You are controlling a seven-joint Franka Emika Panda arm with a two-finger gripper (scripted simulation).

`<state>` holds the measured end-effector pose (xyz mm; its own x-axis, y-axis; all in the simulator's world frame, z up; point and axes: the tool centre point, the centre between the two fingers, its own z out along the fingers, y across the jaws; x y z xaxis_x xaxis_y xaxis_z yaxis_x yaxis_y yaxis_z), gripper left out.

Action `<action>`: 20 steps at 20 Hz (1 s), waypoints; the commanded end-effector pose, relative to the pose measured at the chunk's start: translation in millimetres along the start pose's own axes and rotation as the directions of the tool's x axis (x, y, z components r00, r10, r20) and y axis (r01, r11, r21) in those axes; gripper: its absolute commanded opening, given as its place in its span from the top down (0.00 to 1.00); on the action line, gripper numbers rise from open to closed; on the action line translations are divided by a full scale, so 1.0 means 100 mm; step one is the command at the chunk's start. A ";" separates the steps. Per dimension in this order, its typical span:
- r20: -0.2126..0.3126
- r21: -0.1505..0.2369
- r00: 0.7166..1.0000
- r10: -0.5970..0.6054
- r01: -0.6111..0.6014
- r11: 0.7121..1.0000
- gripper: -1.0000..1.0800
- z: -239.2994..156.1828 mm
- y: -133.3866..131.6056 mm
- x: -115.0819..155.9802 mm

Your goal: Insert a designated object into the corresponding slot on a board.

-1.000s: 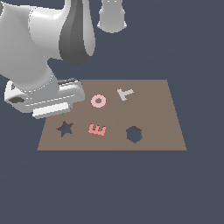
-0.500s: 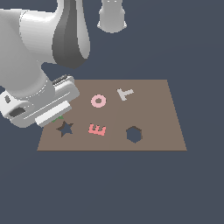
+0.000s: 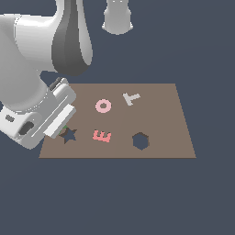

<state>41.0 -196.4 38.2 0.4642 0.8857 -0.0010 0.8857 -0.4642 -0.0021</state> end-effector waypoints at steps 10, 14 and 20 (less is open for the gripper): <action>0.001 0.001 0.894 -0.447 0.447 0.894 1.00 -0.02 0.12 0.20; 0.001 0.001 0.833 -0.554 0.554 0.833 1.00 -0.02 0.14 0.26; 0.001 0.002 0.748 -0.664 0.664 0.748 1.00 -0.02 0.14 0.34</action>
<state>68.3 -174.6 40.0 -0.2082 0.9781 -0.0001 0.9781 0.2082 -0.0042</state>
